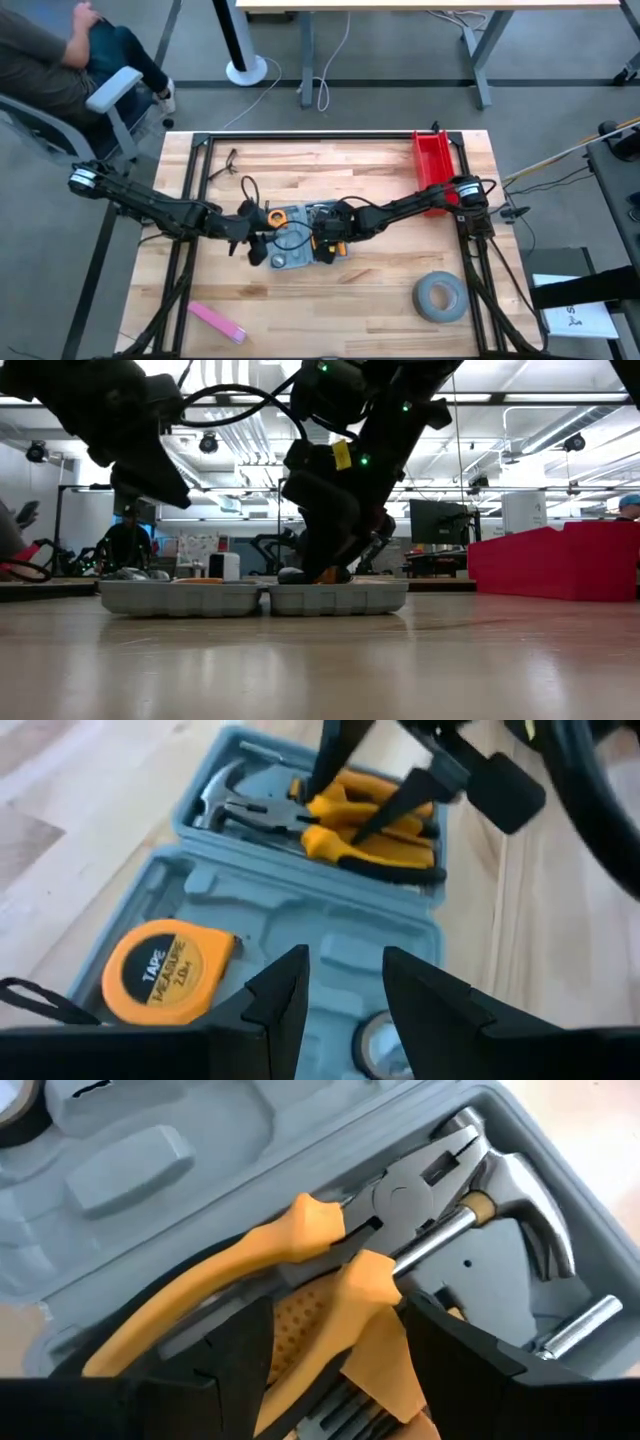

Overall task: Prefit tool cases
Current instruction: Remove the yellow pliers from the gray pre-fit tool case

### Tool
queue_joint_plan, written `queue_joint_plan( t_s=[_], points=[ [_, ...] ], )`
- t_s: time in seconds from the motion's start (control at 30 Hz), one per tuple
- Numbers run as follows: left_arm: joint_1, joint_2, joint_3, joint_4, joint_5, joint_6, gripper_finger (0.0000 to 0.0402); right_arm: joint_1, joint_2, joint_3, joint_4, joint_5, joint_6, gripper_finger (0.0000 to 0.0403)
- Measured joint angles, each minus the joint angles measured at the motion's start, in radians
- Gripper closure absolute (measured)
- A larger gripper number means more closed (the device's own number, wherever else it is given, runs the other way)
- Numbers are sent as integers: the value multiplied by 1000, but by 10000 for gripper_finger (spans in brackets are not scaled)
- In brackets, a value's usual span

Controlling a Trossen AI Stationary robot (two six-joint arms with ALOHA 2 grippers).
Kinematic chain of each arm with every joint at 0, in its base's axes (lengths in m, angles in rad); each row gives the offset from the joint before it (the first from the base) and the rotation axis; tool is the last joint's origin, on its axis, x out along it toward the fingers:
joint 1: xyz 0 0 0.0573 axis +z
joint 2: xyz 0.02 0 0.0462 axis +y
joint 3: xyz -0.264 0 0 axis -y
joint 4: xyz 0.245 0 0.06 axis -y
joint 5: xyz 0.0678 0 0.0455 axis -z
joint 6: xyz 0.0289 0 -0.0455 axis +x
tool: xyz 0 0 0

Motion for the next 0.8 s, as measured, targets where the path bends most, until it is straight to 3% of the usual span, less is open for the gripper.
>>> queue_joint_plan(
  t_s=[0.27,0.67,0.8],
  points=[
    [0,-28,0,-61,39,9,264,0,0,-2,0,12,-31,231],
    [0,-59,0,-67,39,27,264,-1,-14,-5,-4,8,-72,369],
    [0,-59,0,-69,39,27,264,-5,-45,-7,-7,8,-102,378]
  ],
)
